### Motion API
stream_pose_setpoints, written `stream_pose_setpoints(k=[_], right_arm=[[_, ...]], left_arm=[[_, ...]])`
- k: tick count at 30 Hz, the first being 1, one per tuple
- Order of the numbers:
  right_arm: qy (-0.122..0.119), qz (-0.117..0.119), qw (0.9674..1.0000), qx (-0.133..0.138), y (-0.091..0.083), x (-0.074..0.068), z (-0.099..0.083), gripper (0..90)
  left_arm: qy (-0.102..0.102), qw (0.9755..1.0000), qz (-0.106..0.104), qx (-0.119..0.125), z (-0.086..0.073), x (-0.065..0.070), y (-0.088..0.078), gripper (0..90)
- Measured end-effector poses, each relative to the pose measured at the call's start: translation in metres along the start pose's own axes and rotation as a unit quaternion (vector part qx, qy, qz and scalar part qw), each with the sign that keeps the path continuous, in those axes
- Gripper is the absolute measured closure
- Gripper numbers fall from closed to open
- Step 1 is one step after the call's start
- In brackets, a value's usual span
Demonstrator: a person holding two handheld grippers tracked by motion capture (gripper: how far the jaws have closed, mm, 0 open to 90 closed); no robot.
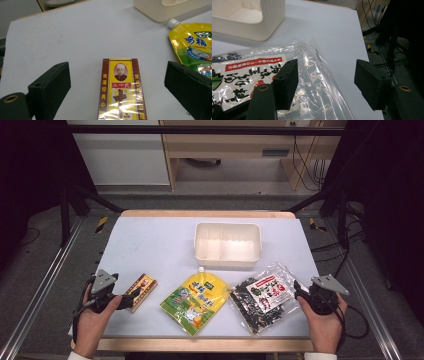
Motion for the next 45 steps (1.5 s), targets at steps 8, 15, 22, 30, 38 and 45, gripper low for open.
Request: stream_pose_setpoints(k=[8, 15, 22, 30, 38, 45], right_arm=[[0.009, 0.003, 0.9999, 0.002, -0.005, 0.006, -0.002, 56.7], [0.026, 0.011, 0.9996, -0.006, -0.008, 0.017, -0.008, 68.7], [0.050, 0.018, 0.9983, -0.021, -0.005, 0.030, -0.020, 71.3], [0.103, 0.030, 0.9932, -0.046, -0.001, 0.048, -0.039, 57.6], [0.157, 0.070, 0.9823, -0.074, 0.006, 0.048, -0.053, 48.5], [0.158, 0.082, 0.9803, -0.085, 0.008, 0.044, -0.055, 51.7]], left_arm=[[0.004, 1.0000, -0.004, -0.002, 0.000, 0.003, 0.001, 6.8], [0.011, 0.9999, -0.010, -0.009, 0.000, 0.006, 0.002, 7.5], [0.016, 0.9997, -0.013, -0.014, -0.001, 0.009, 0.003, 7.8], [0.021, 0.9995, -0.016, -0.018, -0.002, 0.009, 0.003, 8.3], [0.020, 0.9995, -0.017, -0.019, -0.002, 0.010, 0.003, 8.6], [0.028, 0.9991, -0.021, -0.022, -0.002, 0.014, 0.005, 8.9]])
Point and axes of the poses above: each handheld gripper's, and its own axes: y roughly forward along the jaws, z roughly out of its top, x roughly to its right, the point moved 3 cm from there along y, roughly forward along the jaws, and after that the axes turned 13 degrees about x, right-handed, at the moved point
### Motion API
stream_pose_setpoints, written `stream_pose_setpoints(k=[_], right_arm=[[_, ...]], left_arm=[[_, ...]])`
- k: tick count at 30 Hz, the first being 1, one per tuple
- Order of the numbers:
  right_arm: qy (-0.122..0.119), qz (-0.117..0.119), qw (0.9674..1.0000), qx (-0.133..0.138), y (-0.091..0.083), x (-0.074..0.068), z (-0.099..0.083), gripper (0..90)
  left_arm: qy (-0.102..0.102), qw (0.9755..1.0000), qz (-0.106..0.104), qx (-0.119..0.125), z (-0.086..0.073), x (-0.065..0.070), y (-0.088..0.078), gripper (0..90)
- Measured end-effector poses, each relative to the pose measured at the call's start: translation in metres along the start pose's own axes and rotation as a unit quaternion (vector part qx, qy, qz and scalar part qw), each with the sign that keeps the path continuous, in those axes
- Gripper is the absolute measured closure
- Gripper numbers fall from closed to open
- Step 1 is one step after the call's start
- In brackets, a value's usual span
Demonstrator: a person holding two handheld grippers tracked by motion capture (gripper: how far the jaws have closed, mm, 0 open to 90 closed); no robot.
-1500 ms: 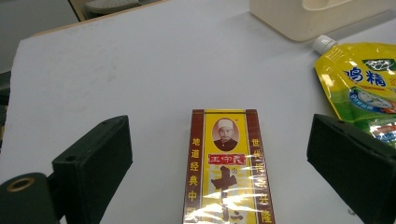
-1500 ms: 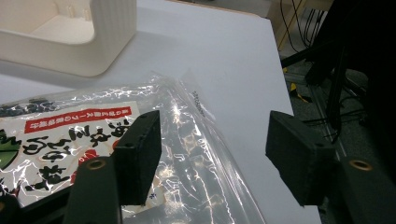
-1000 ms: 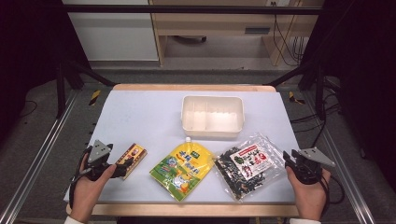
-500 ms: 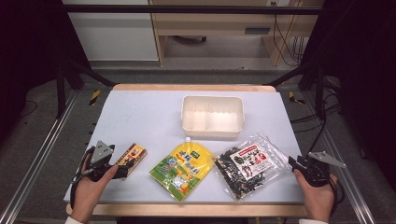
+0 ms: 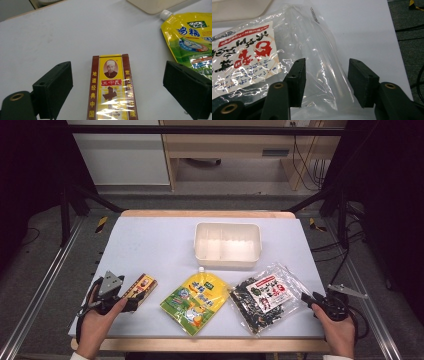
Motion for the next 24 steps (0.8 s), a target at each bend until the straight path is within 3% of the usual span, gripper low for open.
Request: stream_pose_setpoints(k=[9, 11, 13, 18, 22, 24], right_arm=[[-0.041, 0.004, 0.9991, -0.012, -0.003, -0.012, 0.001, 73.2], [-0.044, 0.006, 0.9989, -0.015, -0.003, -0.011, 0.002, 85.6], [-0.045, 0.007, 0.9986, -0.026, -0.002, -0.010, -0.001, 88.1], [-0.050, 0.008, 0.9984, -0.024, -0.005, -0.012, 0.002, 89.1], [-0.063, 0.012, 0.9979, -0.001, -0.018, -0.020, 0.015, 89.6], [-0.081, 0.025, 0.9960, 0.027, -0.034, -0.031, 0.032, 89.7]], left_arm=[[0.012, 0.9999, -0.002, -0.003, 0.001, 0.005, -0.001, 9.1], [0.013, 0.9999, -0.003, -0.003, 0.001, 0.005, -0.001, 9.2], [0.014, 0.9999, -0.004, -0.004, 0.001, 0.005, 0.000, 9.3], [0.012, 0.9999, -0.001, -0.008, -0.001, 0.004, -0.001, 9.4], [0.006, 1.0000, -0.003, -0.008, -0.003, 0.003, -0.001, 10.2], [0.004, 0.9999, -0.008, -0.008, -0.003, 0.004, -0.001, 10.7]])
Point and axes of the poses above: each handheld gripper's, and its own axes: y roughly forward along the jaws, z roughly out of its top, x roughly to its right, the point moved 3 cm from there along y, roughly forward along the jaws, and after that the axes turned 13 degrees about x, right-handed, at the moved point
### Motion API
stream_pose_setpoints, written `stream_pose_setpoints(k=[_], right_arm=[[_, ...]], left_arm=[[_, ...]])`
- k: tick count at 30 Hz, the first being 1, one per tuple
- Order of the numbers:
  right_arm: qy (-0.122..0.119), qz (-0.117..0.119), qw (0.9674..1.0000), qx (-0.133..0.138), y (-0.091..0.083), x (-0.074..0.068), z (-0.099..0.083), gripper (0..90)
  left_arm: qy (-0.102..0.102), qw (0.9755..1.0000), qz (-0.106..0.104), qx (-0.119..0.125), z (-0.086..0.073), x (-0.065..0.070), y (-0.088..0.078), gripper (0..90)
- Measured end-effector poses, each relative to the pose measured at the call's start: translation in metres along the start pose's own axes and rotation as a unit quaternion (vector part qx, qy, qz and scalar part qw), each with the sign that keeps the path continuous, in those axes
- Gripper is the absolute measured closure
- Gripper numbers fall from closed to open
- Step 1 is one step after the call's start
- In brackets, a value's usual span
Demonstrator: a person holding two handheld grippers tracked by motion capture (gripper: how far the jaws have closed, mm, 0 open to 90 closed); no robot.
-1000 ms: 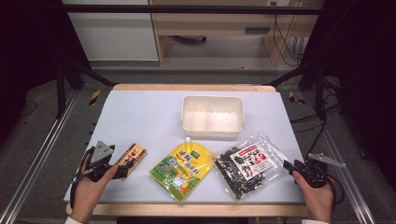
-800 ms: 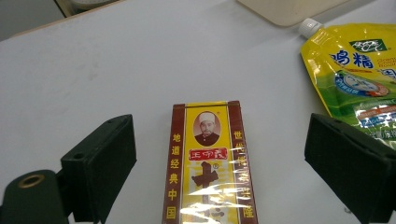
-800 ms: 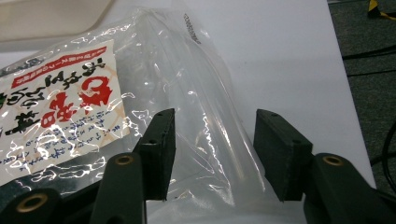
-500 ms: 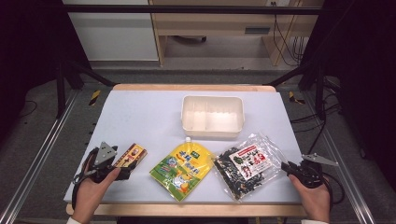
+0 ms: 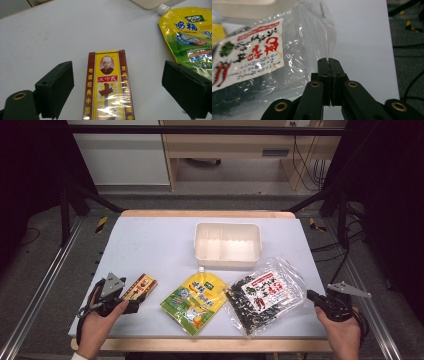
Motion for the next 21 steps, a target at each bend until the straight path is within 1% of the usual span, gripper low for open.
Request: stream_pose_setpoints(k=[3, 4, 5, 7, 9, 10, 11, 12, 13, 14, 15, 16, 17, 18, 19, 20, 21], right_arm=[[-0.022, 0.024, 0.9988, 0.037, -0.017, -0.012, 0.024, 89.8], [-0.022, 0.024, 0.9988, 0.037, -0.017, -0.012, 0.024, 89.8], [-0.038, 0.040, 0.9973, 0.049, -0.025, -0.020, 0.041, 89.8], [-0.057, 0.059, 0.9953, 0.052, -0.030, -0.029, 0.058, 89.8], [-0.073, 0.077, 0.9929, 0.055, -0.035, -0.039, 0.076, 89.9], [-0.073, 0.077, 0.9929, 0.055, -0.035, -0.039, 0.076, 89.9], [-0.089, 0.097, 0.9893, 0.063, -0.041, -0.050, 0.096, 89.9], [-0.089, 0.097, 0.9893, 0.063, -0.041, -0.050, 0.096, 89.9], [-0.109, 0.120, 0.9845, 0.068, -0.047, -0.062, 0.115, 89.9], [-0.119, 0.129, 0.9823, 0.066, -0.049, -0.068, 0.123, 89.9], [-0.127, 0.139, 0.9801, 0.062, -0.050, -0.073, 0.132, 89.9], [-0.137, 0.152, 0.9770, 0.060, -0.049, -0.078, 0.139, 90.0], [-0.137, 0.152, 0.9770, 0.060, -0.049, -0.078, 0.139, 90.0], [-0.156, 0.169, 0.9717, 0.053, -0.047, -0.089, 0.152, 89.9], [-0.167, 0.176, 0.9691, 0.048, -0.045, -0.094, 0.158, 90.0], [-0.177, 0.180, 0.9667, 0.043, -0.044, -0.099, 0.163, 90.0], [-0.185, 0.183, 0.9646, 0.040, -0.042, -0.104, 0.168, 90.0]], left_arm=[[0.000, 0.9999, -0.009, 0.008, 0.003, 0.005, -0.002, 11.1], [0.000, 0.9999, -0.009, 0.008, 0.003, 0.005, -0.002, 11.4], [0.002, 0.9999, -0.011, 0.008, 0.004, 0.006, -0.003, 11.6], [0.002, 0.9998, -0.015, 0.012, 0.005, 0.009, -0.005, 12.1], [-0.001, 0.9995, -0.025, 0.019, 0.006, 0.014, -0.009, 13.7], [-0.001, 0.9995, -0.025, 0.019, 0.006, 0.014, -0.009, 14.3], [-0.006, 0.9992, -0.033, 0.024, 0.007, 0.018, -0.012, 15.2], [-0.006, 0.9992, -0.033, 0.024, 0.007, 0.018, -0.012, 16.2], [0.004, 0.9987, -0.042, 0.026, 0.009, 0.022, -0.015, 17.1], [0.009, 0.9986, -0.045, 0.027, 0.012, 0.024, -0.016, 17.7], [0.009, 0.9986, -0.045, 0.027, 0.012, 0.024, -0.016, 18.0], [0.023, 0.9979, -0.055, 0.027, 0.018, 0.027, -0.019, 18.3], [0.023, 0.9979, -0.055, 0.027, 0.018, 0.027, -0.019, 18.8], [0.024, 0.9971, -0.066, 0.030, 0.025, 0.029, -0.020, 19.2], [0.024, 0.9971, -0.066, 0.030, 0.025, 0.029, -0.020, 19.5], [0.036, 0.9964, -0.071, 0.028, 0.032, 0.030, -0.022, 19.6], [0.036, 0.9964, -0.071, 0.028, 0.032, 0.030, -0.022, 19.7]])
Point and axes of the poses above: each handheld gripper's, and its own axes: y roughly forward along the jaws, z roughly out of its top, x roughly to its right, the point moved 3 cm from there along y, roughly forward along the jaws, and after that the axes turned 13 degrees about x, right-handed, at the moved point
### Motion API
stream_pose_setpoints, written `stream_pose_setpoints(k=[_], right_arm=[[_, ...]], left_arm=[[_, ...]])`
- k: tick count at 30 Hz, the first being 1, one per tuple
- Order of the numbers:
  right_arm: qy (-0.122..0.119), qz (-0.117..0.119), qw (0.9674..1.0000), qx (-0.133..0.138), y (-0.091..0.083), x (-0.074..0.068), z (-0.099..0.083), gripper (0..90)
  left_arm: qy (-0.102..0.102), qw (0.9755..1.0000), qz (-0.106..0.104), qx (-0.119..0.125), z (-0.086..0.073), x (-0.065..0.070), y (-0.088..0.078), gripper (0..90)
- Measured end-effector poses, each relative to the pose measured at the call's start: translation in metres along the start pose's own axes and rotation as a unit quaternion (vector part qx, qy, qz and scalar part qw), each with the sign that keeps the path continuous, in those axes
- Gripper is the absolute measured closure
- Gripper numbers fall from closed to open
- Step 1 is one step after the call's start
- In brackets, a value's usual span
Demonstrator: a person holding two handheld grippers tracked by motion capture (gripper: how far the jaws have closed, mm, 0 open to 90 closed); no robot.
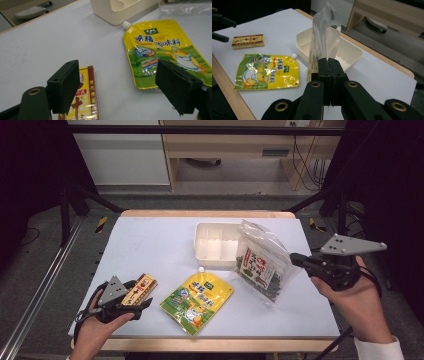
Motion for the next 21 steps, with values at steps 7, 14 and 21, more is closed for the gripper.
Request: stream_pose_setpoints(k=[7, 14, 21], right_arm=[[-0.028, 0.028, 0.9991, -0.013, 0.010, -0.004, 0.029, 90.0], [-0.038, 0.058, 0.9971, -0.030, 0.021, -0.011, 0.043, 90.0], [-0.054, 0.091, 0.9937, -0.038, 0.041, -0.027, 0.061, 90.0]], left_arm=[[0.013, 0.9997, -0.019, 0.005, 0.034, -0.005, -0.002, 20.6], [0.049, 0.9982, -0.033, 0.011, 0.073, -0.001, -0.001, 20.6], [0.097, 0.9941, -0.046, 0.014, 0.119, 0.005, 0.015, 20.7]])
Point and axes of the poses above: each handheld gripper's, and its own axes: y roughly forward along the jaws, z roughly out of its top, x roughly to its right, the point moved 3 cm from there along y, roughly forward along the jaws, and after that the axes turned 13 degrees about x, right-handed, at the moved point
